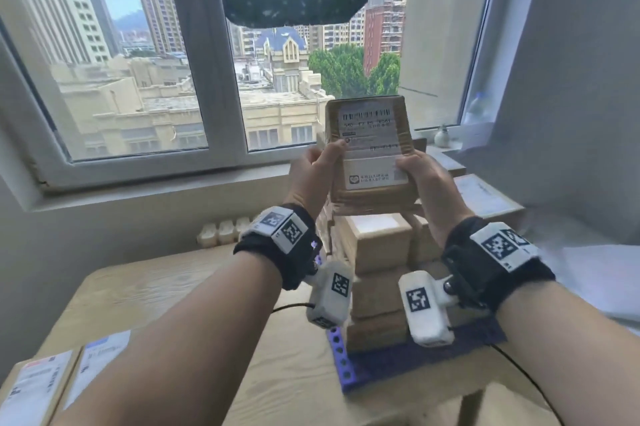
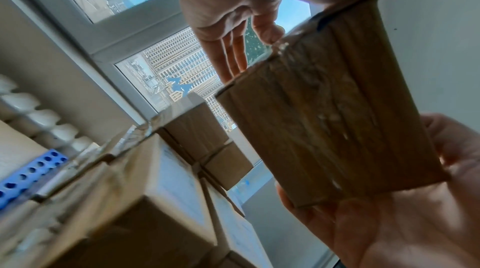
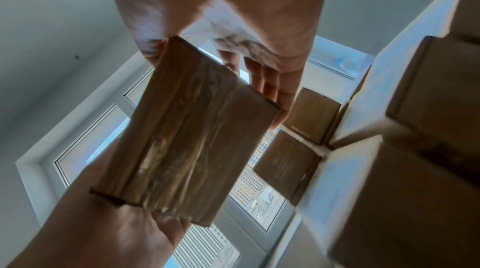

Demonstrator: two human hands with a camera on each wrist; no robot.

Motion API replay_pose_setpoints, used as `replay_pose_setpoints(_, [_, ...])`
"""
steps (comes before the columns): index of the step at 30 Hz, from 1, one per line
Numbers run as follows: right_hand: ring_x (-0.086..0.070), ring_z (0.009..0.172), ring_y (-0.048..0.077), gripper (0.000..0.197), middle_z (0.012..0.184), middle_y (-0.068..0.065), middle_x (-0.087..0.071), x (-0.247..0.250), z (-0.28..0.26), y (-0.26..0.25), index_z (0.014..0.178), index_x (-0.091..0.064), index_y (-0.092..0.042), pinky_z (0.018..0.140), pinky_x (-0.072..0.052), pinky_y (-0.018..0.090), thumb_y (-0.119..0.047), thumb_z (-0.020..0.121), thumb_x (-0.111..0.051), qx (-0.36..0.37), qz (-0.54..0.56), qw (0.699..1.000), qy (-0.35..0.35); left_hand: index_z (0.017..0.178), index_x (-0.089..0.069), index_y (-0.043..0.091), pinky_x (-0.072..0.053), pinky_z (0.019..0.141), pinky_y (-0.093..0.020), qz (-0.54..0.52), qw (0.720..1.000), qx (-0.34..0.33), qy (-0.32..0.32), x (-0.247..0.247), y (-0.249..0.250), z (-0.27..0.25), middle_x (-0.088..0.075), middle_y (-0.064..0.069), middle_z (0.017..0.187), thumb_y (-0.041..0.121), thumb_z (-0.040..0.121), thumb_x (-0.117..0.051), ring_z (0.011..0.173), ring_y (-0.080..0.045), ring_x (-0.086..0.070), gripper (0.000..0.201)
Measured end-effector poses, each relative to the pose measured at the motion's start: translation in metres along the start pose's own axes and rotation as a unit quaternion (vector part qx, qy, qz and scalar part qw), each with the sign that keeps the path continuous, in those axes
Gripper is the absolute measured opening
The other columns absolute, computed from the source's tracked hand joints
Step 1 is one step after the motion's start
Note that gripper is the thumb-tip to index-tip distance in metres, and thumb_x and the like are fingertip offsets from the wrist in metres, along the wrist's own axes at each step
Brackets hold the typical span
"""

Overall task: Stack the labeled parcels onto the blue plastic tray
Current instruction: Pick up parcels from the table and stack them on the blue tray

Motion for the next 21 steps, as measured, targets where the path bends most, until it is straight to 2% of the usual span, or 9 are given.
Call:
replay_pose_setpoints(2, [-0.07, 0.093, 0.023, 0.051, 0.104, 0.009, -0.072, 0.032, 0.014, -0.004, 0.114, -0.064, -0.013, 0.08, -0.057, 0.036, -0.04, 0.072, -0.054, 0.002, 0.001, 1.0, 0.0, 0.094, -0.055, 0.007, -0.056, 0.057, -0.029, 0.003, 1.0, -0.003, -0.003, -0.034, 0.004, 0.006, -0.066, -0.003, 0.08, 0.039, 0.089, -0.064, 0.067, -0.017, -0.068, 0.034])
replay_pose_setpoints(5, [-0.071, 0.094, 0.026, 0.045, 0.103, 0.01, -0.073, 0.082, 0.038, -0.003, 0.112, -0.065, -0.017, 0.083, -0.058, 0.038, -0.041, 0.074, -0.057, 0.014, -0.008, 1.0, -0.007, 0.098, -0.059, 0.005, -0.058, 0.068, -0.039, 0.013, 1.0, -0.011, 0.004, -0.082, 0.004, 0.016, -0.069, -0.012, 0.089, 0.052, 0.073, -0.064, 0.079, -0.028, -0.071, 0.053])
replay_pose_setpoints(9, [-0.072, 0.092, 0.025, 0.055, 0.099, 0.007, -0.074, 0.145, 0.065, 0.002, 0.118, -0.063, -0.016, 0.076, -0.056, 0.035, -0.046, 0.071, -0.06, 0.001, -0.019, 1.0, -0.013, 0.091, -0.06, 0.009, -0.058, 0.073, -0.046, 0.046, 0.999, -0.016, 0.009, -0.145, -0.006, 0.033, -0.07, -0.016, 0.091, 0.052, 0.08, -0.064, 0.086, -0.037, -0.071, 0.045])
replay_pose_setpoints(12, [-0.071, 0.09, 0.023, 0.057, 0.098, 0.005, -0.074, 0.186, 0.083, 0.007, 0.117, -0.063, -0.016, 0.075, -0.054, 0.033, -0.047, 0.07, -0.06, -0.012, -0.026, 1.0, 0.0, 0.097, -0.058, 0.004, -0.057, 0.061, -0.033, 0.082, 0.997, -0.013, -0.005, -0.185, -0.011, 0.048, -0.069, -0.014, 0.092, 0.042, 0.092, -0.059, 0.08, -0.027, -0.071, 0.038])
replay_pose_setpoints(14, [-0.07, 0.091, 0.022, 0.063, 0.1, 0.004, -0.073, 0.207, 0.096, 0.01, 0.119, -0.062, -0.018, 0.077, -0.054, 0.036, -0.052, 0.066, -0.062, -0.018, -0.044, 0.999, 0.011, 0.097, -0.058, 0.005, -0.057, 0.064, -0.033, 0.126, 0.992, -0.019, -0.016, -0.205, -0.011, 0.057, -0.069, -0.011, 0.092, 0.042, 0.095, -0.055, 0.08, -0.024, -0.071, 0.038])
replay_pose_setpoints(16, [-0.068, 0.091, 0.021, 0.07, 0.102, 0.003, -0.071, 0.222, 0.108, 0.013, 0.121, -0.061, -0.02, 0.076, -0.052, 0.037, -0.057, 0.061, -0.062, -0.032, -0.063, 0.997, 0.019, 0.093, -0.056, 0.01, -0.05, 0.064, -0.031, 0.189, 0.981, -0.039, -0.017, -0.219, -0.008, 0.069, -0.063, -0.003, 0.083, 0.044, 0.096, -0.053, 0.073, -0.017, -0.062, 0.034])
replay_pose_setpoints(18, [-0.066, 0.081, 0.02, 0.059, 0.095, 0.003, -0.07, 0.231, 0.122, 0.015, 0.114, -0.063, -0.019, 0.07, -0.052, 0.037, -0.052, 0.067, -0.061, -0.048, -0.062, 0.997, 0.027, 0.095, -0.054, 0.012, -0.043, 0.064, -0.026, 0.235, 0.97, -0.051, -0.023, -0.231, -0.003, 0.083, -0.057, 0.001, 0.079, 0.045, 0.096, -0.052, 0.069, -0.013, -0.054, 0.034])
replay_pose_setpoints(21, [-0.063, 0.07, 0.022, 0.03, 0.083, 0.004, -0.066, 0.237, 0.143, 0.016, 0.097, -0.063, -0.017, 0.069, -0.054, 0.042, -0.043, 0.083, -0.058, -0.066, -0.043, 0.996, 0.032, 0.107, -0.052, 0.01, -0.046, 0.069, -0.026, 0.264, 0.963, -0.046, -0.04, -0.244, 0.002, 0.111, -0.057, 0.002, 0.086, 0.044, 0.097, -0.052, 0.078, -0.013, -0.056, 0.035])
Point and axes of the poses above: each hand's wrist, its own z-axis towards the middle knuckle, its own x-axis out of the back of the hand, y = z × x, the point moved 5 cm from there along z, towards the middle knuckle
